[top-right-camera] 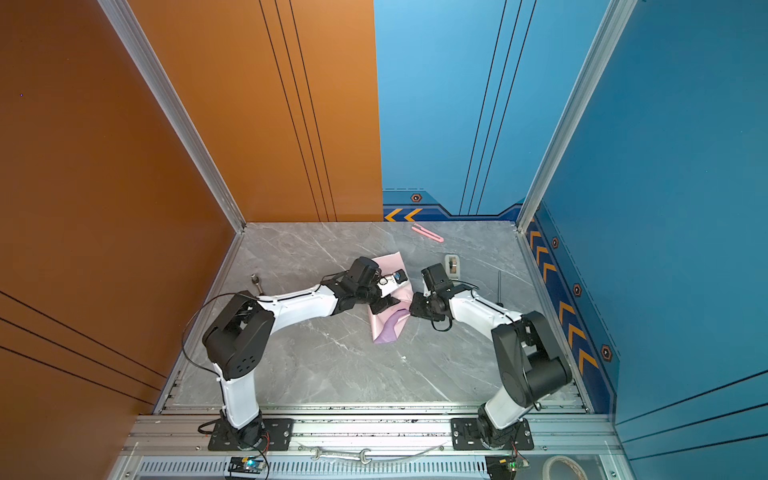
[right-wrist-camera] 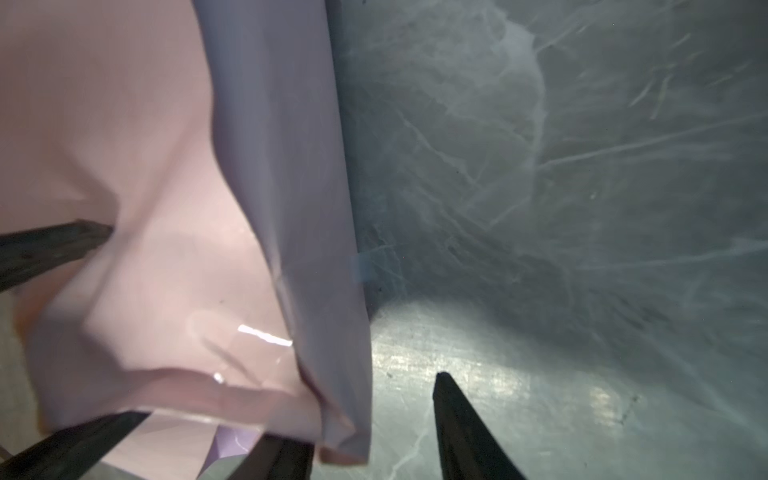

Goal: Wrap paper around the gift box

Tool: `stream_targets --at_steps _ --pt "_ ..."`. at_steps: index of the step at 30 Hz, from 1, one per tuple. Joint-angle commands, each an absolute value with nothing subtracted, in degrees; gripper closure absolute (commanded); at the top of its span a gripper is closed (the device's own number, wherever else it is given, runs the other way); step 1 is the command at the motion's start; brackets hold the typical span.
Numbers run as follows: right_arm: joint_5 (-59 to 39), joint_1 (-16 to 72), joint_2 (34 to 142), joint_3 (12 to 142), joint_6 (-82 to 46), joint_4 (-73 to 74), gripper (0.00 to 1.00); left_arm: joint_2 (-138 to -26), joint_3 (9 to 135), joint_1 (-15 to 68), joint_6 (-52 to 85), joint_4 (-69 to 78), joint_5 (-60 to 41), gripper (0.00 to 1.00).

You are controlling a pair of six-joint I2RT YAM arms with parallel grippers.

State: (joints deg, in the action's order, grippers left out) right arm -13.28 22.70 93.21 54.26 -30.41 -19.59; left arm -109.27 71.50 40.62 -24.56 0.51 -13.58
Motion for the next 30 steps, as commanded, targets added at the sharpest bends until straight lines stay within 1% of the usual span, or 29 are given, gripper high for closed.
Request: stream_targets --at_steps 1,4,7,9,10,12,16,18,19,21,27,29,30 --pt "-10.2 22.2 93.7 57.2 -25.7 -28.1 0.61 -109.7 69.7 40.5 -23.7 -3.2 -15.2 0.5" --pt "-7.3 20.9 93.2 58.1 -24.1 -31.6 0.64 -109.7 69.8 40.4 -23.7 -3.2 -15.1 0.51" --pt "-4.7 20.0 92.9 58.9 -22.5 -34.0 0.64 -109.8 69.8 40.4 -23.7 -3.2 -15.1 0.51" --pt "-4.4 19.9 92.9 59.1 -21.9 -34.0 0.6 -109.9 69.7 40.4 -23.7 -3.2 -15.0 0.51" --pt "-5.3 19.9 92.9 59.0 -21.7 -33.4 0.57 -109.8 69.7 40.4 -23.7 -3.2 -15.0 0.51" --pt "-10.2 20.1 93.0 58.4 -21.8 -30.5 0.5 -109.8 69.7 40.4 -23.7 -3.3 -15.0 0.5" --pt "-18.3 20.2 93.3 56.7 -24.0 -24.1 0.47 -109.8 69.7 40.4 -23.6 -3.2 -15.1 0.51" --pt "-19.1 20.4 94.2 56.7 -25.2 -23.3 0.48 -109.9 69.7 40.4 -23.6 -3.3 -15.1 0.51" --pt "-18.5 20.8 94.7 56.7 -25.5 -23.3 0.48 -109.9 69.7 40.4 -23.6 -3.2 -15.1 0.51" --pt "-16.6 21.6 95.8 56.5 -25.4 -23.8 0.53 -109.9 69.8 40.3 -23.7 -3.2 -15.2 0.51" --pt "-10.3 23.9 97.2 56.2 -25.5 -26.6 0.75 -109.9 69.8 40.3 -23.6 -3.3 -15.2 0.51" --pt "-9.7 24.3 96.4 55.2 -26.1 -26.0 0.78 -109.9 69.8 40.3 -23.6 -3.2 -15.1 0.51" --pt "-9.8 24.4 96.0 54.7 -26.6 -25.5 0.78 -110.0 69.9 40.3 -23.6 -3.2 -15.0 0.51"
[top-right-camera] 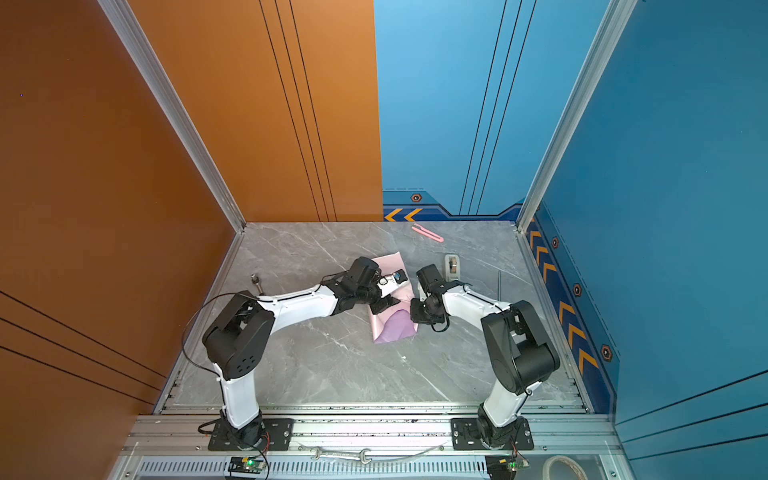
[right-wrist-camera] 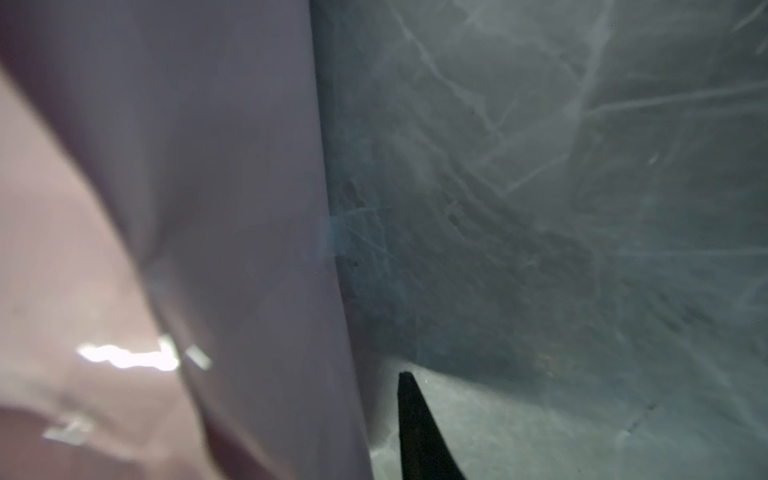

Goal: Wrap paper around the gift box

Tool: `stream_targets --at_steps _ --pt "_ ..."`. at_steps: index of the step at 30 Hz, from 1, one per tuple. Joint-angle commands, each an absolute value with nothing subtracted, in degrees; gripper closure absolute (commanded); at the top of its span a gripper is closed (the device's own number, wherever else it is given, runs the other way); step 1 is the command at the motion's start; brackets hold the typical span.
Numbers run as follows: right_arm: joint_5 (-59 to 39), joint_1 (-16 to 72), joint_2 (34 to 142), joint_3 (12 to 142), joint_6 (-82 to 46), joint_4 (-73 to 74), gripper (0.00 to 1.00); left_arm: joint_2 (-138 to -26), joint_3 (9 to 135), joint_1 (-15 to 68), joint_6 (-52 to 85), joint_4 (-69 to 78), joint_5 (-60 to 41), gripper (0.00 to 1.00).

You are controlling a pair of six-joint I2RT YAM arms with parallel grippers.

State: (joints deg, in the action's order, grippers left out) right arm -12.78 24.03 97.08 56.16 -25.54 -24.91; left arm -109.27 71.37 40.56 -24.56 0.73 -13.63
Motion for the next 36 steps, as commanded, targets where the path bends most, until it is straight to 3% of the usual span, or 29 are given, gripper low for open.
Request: stream_targets --at_steps 1,4,10,12,16,20,27,36 --pt "-10.4 24.4 95.5 53.9 -27.1 -24.3 0.78 -110.0 69.8 40.3 -23.6 -3.2 -15.1 0.51" --pt "-11.5 24.8 94.1 51.6 -29.0 -21.3 0.7 -110.1 69.9 40.3 -23.6 -3.1 -15.1 0.51" --pt "-11.1 25.8 93.4 48.3 -31.7 -18.7 0.89 -110.1 69.9 40.2 -23.6 -3.1 -15.2 0.51" --pt "-11.3 26.1 92.6 47.7 -31.9 -18.6 0.89 -110.1 69.9 40.3 -23.6 -3.2 -15.1 0.51" --pt "-11.2 26.1 89.7 47.5 -31.9 -18.8 0.63 -109.9 69.8 40.2 -23.6 -3.3 -15.0 0.51" --pt "-9.2 25.4 88.2 48.2 -31.1 -16.2 0.54 -109.8 69.8 40.3 -23.6 -3.3 -15.1 0.51" --pt "-4.1 25.7 92.5 53.9 -24.9 -16.8 0.54 -109.8 69.8 40.3 -23.6 -3.2 -15.2 0.51" --pt "-1.6 26.0 96.6 56.3 -21.3 -14.3 0.66 -109.9 69.6 40.4 -23.6 -3.1 -15.3 0.51"
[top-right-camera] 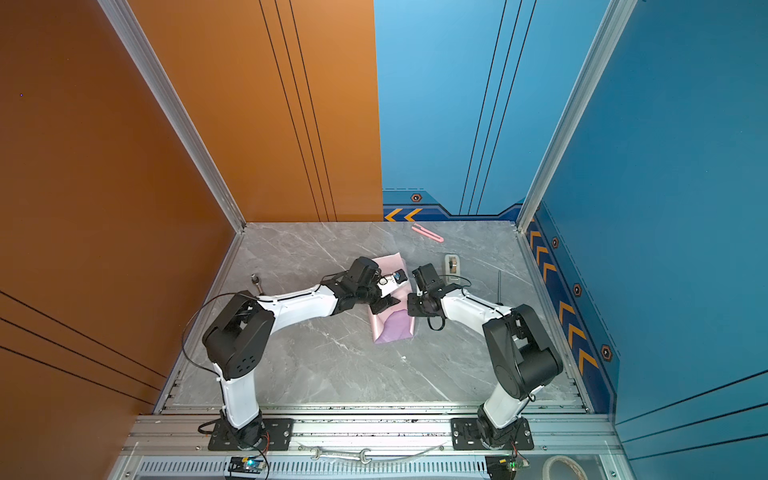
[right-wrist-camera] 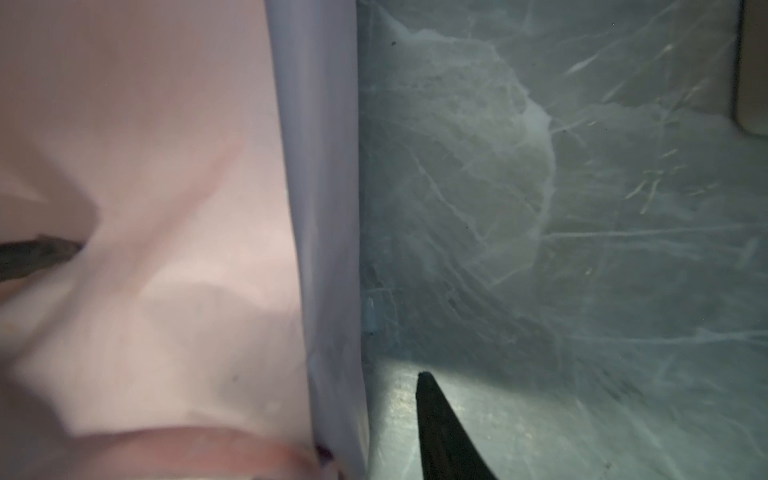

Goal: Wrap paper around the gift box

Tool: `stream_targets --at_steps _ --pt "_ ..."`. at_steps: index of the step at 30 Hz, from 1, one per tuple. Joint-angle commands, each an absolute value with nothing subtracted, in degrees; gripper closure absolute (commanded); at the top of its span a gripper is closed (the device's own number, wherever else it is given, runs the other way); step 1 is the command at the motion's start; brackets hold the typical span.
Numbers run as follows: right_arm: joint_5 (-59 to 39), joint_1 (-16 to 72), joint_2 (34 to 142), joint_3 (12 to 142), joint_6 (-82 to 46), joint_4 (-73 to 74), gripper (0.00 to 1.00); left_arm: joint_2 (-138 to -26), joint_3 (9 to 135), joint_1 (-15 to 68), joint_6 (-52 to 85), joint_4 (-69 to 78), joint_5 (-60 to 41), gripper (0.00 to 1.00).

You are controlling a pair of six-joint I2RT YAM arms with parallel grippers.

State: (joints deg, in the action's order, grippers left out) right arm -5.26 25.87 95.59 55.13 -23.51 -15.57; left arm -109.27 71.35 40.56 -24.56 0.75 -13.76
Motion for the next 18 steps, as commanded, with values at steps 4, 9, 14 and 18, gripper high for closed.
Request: stream_targets --at_steps 4,9,14,18 --pt "1.8 27.0 96.7 54.4 -20.3 -11.4 0.68 -110.0 69.7 40.4 -23.6 -3.0 -15.6 0.51" --pt "2.8 27.9 96.8 52.0 -20.3 -6.2 0.76 -110.1 69.6 40.4 -23.3 -2.9 -15.8 0.51" --pt "5.2 29.1 97.4 51.1 -19.9 -4.4 0.89 -109.9 69.5 40.4 -23.3 -3.0 -15.8 0.51" --pt "6.3 29.5 97.3 49.9 -19.7 -2.4 0.97 -109.8 69.4 40.4 -23.3 -2.9 -15.8 0.5"
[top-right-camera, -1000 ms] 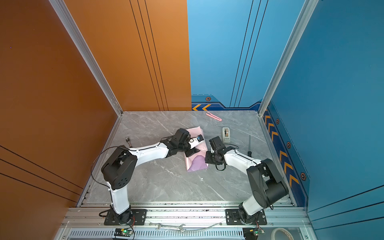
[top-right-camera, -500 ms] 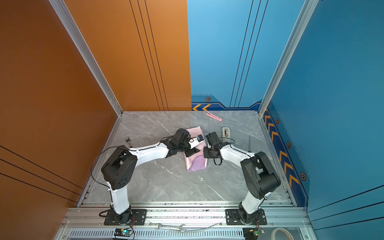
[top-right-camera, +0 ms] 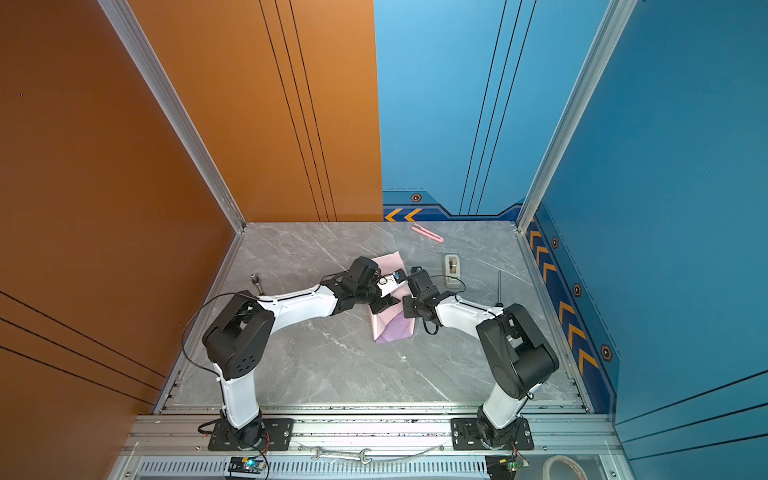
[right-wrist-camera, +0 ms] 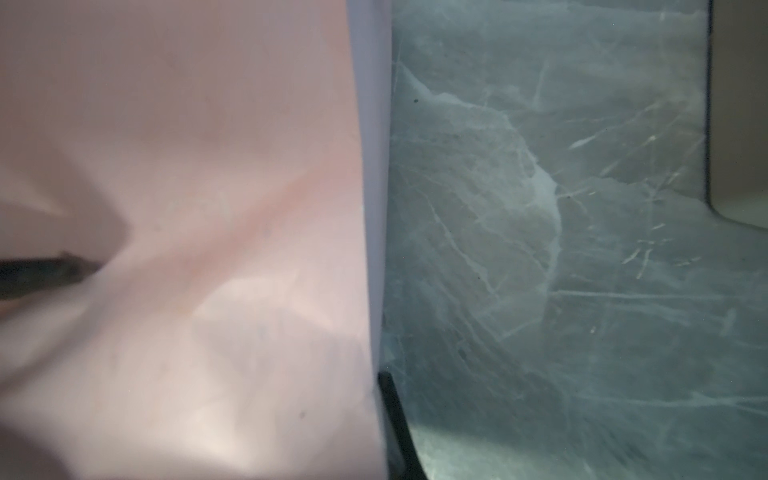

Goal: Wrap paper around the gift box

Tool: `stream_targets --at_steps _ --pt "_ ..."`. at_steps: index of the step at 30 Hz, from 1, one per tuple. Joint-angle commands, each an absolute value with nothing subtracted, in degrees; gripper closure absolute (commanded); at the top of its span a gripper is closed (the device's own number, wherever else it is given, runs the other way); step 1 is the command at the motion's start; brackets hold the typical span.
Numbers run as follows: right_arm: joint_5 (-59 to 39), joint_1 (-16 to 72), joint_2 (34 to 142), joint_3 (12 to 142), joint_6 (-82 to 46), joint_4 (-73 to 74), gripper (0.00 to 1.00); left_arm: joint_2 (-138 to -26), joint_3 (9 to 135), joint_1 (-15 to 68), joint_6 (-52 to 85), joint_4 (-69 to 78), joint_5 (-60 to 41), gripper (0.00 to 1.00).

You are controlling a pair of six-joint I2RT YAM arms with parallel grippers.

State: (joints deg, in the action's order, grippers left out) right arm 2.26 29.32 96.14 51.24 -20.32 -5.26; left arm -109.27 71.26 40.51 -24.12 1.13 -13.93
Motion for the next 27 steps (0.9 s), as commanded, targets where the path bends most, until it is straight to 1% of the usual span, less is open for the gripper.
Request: stream_targets --at_steps 1,2,3,4,6,7,8,11,12,15,16,18,20,23,27 --pt "5.9 29.5 97.2 49.6 -19.7 -1.8 0.94 -109.8 69.5 40.4 -23.3 -3.0 -15.8 0.51" --pt "5.5 29.5 97.2 49.5 -19.7 -1.6 0.89 -109.8 69.5 40.5 -23.3 -2.9 -15.8 0.51" --pt "5.5 29.6 97.2 49.4 -19.8 -1.3 0.81 -109.8 69.4 40.5 -23.3 -2.9 -15.8 0.51" --pt "5.3 29.7 97.3 49.2 -19.9 -0.8 0.76 -109.7 69.4 40.4 -23.4 -2.8 -15.8 0.51" --pt "4.9 29.7 97.4 49.1 -20.2 -0.2 0.75 -109.7 69.4 40.5 -23.3 -2.9 -15.8 0.51" --pt "5.1 29.8 97.5 48.9 -20.3 0.0 0.77 -109.7 69.4 40.5 -23.3 -2.8 -15.8 0.51" --pt "5.1 29.8 97.7 48.7 -20.5 0.2 0.81 -109.7 69.4 40.5 -23.3 -2.9 -15.8 0.51" --pt "5.1 29.8 97.6 47.8 -20.9 1.8 0.97 -109.6 69.4 40.5 -23.2 -2.9 -15.7 0.5" --pt "5.2 29.8 97.4 47.4 -21.1 2.5 1.0 -109.6 69.3 40.5 -23.3 -2.9 -15.7 0.51" --pt "5.7 29.8 96.6 46.6 -21.6 2.8 1.0 -109.6 69.3 40.5 -23.2 -2.8 -15.7 0.51" --pt "5.9 29.8 96.2 46.4 -21.7 2.6 0.97 -109.6 69.3 40.6 -23.2 -2.7 -15.7 0.51" --pt "5.7 29.8 95.3 46.1 -21.9 1.7 0.79 -109.6 69.3 40.5 -23.2 -2.6 -15.8 0.51" --pt "4.8 29.8 94.0 45.1 -22.3 1.2 0.68 -109.7 69.4 40.5 -23.2 -2.7 -15.8 0.51" --pt "3.4 29.9 91.8 42.3 -23.7 1.7 0.66 -109.7 69.3 40.4 -23.2 -2.7 -15.7 0.51" --pt "1.4 30.2 90.8 39.4 -25.7 3.2 0.67 -109.6 69.4 40.5 -23.2 -2.7 -15.7 0.51"
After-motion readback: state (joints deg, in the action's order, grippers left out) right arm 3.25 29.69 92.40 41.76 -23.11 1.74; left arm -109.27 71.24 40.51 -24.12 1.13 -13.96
